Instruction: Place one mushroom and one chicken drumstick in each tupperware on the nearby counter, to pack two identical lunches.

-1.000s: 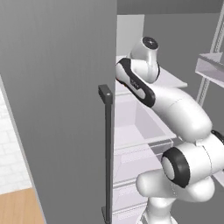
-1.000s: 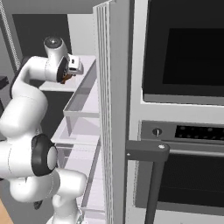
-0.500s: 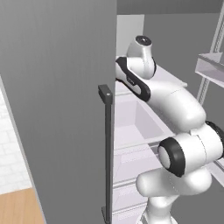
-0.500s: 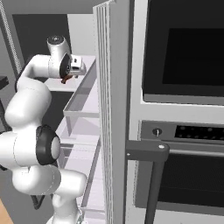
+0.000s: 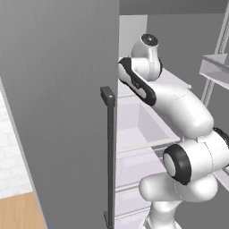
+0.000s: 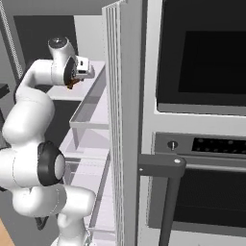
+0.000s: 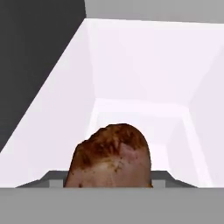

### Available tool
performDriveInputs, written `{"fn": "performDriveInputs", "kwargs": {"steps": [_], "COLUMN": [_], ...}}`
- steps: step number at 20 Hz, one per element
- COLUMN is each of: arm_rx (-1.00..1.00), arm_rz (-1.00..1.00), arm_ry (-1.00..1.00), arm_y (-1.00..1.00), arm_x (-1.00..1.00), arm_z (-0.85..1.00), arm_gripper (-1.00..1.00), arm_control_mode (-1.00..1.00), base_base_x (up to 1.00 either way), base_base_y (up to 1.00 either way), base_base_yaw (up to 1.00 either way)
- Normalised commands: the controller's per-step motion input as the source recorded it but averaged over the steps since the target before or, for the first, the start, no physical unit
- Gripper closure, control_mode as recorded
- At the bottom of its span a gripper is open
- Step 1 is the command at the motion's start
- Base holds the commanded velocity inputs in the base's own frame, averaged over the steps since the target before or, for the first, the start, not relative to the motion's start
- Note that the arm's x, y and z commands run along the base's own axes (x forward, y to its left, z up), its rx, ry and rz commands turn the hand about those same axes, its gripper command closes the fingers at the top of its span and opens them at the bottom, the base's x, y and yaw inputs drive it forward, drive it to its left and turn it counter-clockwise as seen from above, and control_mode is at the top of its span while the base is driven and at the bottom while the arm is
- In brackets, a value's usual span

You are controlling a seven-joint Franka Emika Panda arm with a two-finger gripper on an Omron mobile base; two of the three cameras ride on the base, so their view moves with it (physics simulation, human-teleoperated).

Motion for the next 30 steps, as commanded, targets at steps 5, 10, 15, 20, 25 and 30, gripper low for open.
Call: {"fn": "performDriveInputs", "kwargs": {"steps": [5,10,15,20,25,30], "arm_rx": [0.14,0.13,0.05,0.00,-0.03,-0.18], "arm_rz": [-0.06,0.00,0.00,0.00,0.00,0.00], "arm_ry": [-0.72,-0.82,-0.49,-0.03,0.33,0.82], "arm_y": [-0.34,-0.24,-0.05,-0.09,-0.15,0.02], "arm_x": [-1.00,-1.00,-1.00,-1.00,-1.00,-0.94], "arm_z": [0.16,0.28,0.19,-0.18,-0.75,-1.00], "arm_gripper": [1.00,1.00,1.00,1.00,1.00,1.00], "arm_control_mode": [-1.00,-1.00,-1.00,-1.00,-1.00,-1.00], "base_base_x": [0.00,0.00,0.00,0.00,0.00,0.00], "base_base_y": [0.00,0.00,0.00,0.00,0.00,0.00], "base_base_yaw": [0.00,0.00,0.00,0.00,0.00,0.00]}}
